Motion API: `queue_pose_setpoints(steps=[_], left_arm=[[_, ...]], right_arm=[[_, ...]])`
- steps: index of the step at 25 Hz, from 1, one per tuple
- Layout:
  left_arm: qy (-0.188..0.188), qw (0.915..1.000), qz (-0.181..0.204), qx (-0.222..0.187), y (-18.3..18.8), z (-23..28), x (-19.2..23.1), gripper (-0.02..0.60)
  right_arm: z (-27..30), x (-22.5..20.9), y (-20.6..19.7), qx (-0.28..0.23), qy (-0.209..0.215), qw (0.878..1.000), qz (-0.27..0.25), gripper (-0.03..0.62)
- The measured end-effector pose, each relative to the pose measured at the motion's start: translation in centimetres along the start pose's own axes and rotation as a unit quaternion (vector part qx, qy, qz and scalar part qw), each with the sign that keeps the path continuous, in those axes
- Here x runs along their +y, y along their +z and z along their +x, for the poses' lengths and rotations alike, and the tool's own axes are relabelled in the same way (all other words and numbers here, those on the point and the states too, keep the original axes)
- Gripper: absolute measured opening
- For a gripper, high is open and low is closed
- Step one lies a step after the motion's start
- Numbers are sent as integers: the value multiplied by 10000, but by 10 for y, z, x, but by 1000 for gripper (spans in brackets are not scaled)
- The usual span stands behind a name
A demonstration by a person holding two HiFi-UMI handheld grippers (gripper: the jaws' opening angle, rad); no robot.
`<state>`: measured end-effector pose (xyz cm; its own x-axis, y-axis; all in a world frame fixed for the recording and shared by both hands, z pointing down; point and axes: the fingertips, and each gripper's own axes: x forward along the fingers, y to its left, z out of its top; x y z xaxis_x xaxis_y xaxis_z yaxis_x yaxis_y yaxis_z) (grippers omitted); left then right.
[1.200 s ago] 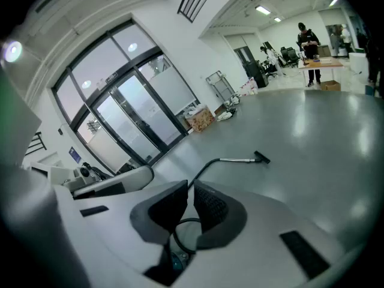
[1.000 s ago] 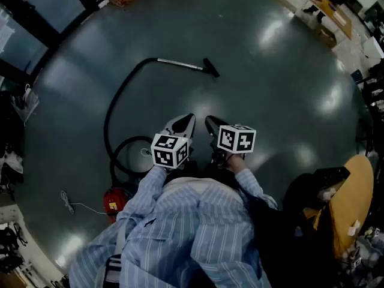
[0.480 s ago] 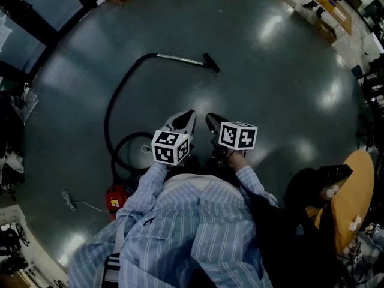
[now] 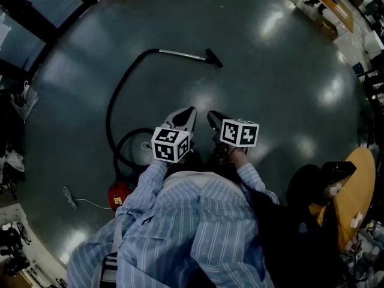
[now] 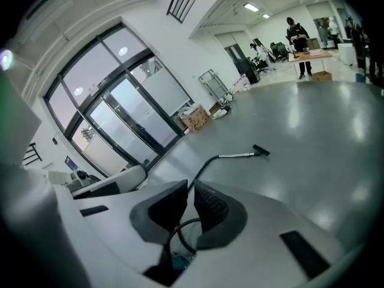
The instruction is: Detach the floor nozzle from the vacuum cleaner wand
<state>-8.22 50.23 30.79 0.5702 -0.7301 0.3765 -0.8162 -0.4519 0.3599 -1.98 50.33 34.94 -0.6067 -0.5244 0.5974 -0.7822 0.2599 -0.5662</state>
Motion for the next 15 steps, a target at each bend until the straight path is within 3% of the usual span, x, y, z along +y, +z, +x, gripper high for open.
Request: queue_pose_setpoints(steps=[15], left_arm=[[-127,9992,-367,35,-6,-10,46,7]], right_arm=[[18,10,-9,-82,-334,9992,212,38]])
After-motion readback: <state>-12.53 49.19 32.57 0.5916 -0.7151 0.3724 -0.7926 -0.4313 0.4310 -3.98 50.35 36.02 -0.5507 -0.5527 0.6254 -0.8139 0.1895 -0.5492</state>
